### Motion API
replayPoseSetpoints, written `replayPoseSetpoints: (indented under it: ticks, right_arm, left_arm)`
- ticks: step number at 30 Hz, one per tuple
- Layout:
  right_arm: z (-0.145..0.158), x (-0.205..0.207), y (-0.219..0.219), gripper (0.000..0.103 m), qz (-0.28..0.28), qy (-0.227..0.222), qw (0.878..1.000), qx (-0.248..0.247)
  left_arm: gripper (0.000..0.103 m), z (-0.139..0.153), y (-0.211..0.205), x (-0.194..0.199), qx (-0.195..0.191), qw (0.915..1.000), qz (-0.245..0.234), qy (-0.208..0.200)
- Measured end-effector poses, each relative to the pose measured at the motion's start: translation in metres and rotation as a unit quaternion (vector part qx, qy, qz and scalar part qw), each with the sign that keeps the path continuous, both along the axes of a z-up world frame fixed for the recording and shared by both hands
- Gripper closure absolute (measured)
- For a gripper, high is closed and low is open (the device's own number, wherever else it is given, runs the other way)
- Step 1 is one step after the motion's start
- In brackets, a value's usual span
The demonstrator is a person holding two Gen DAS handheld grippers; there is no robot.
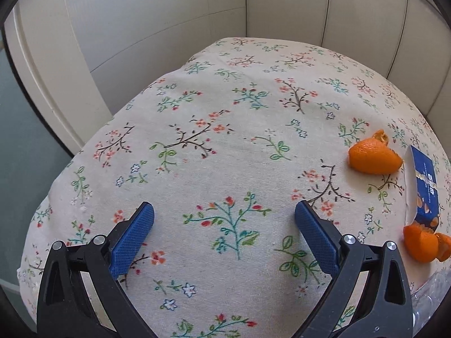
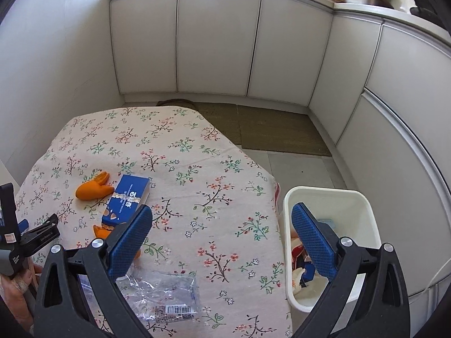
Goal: Collect trash
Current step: 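Move both grippers back over the table toward the blue biscuit box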
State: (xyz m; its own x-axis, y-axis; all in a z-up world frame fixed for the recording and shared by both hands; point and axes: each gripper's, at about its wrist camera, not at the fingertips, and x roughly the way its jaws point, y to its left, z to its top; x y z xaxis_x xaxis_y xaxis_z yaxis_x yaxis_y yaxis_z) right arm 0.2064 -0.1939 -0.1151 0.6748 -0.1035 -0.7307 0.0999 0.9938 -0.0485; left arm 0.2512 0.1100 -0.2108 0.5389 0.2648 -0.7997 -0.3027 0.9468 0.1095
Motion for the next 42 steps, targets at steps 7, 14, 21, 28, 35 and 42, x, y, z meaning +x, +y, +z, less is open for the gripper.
replayPoseSetpoints:
  ticks: [7, 14, 21, 28, 35, 42]
  right_arm:
    - [-0.012, 0.005, 0.01, 0.007, 0.009, 0.015, 1.0, -0.003]
    - [-0.02, -0.001, 0.015, 0.007, 0.02, 0.026, 0.999, -0.015]
    - [-0.015, -0.01, 0.005, 0.007, 0.017, 0.024, 0.999, -0.015]
    - [-0.016, -0.018, -0.005, 0.007, 0.017, 0.032, 0.999, -0.024]
    - [-0.009, -0.021, -0.022, 0.007, 0.008, 0.029, 1.0, -0.004]
    - [-0.009, -0.02, -0.026, 0.007, 0.016, 0.041, 0.999, 0.006]
  left_arm:
    - [0.006, -0.003, 0.006, 0.006, -0.022, 0.9997, 0.0, -0.001]
    - [0.006, -0.004, 0.007, 0.01, -0.025, 0.9997, -0.002, -0.002]
    - [0.006, -0.003, 0.006, 0.009, -0.025, 0.9997, -0.002, -0.002]
    - [0.006, -0.004, 0.005, 0.012, -0.021, 0.9997, 0.016, -0.001]
    - [0.007, 0.016, -0.022, 0.016, -0.035, 0.9987, -0.023, 0.03]
    - [0.007, 0.042, -0.072, 0.039, -0.078, 0.9919, -0.089, 0.045]
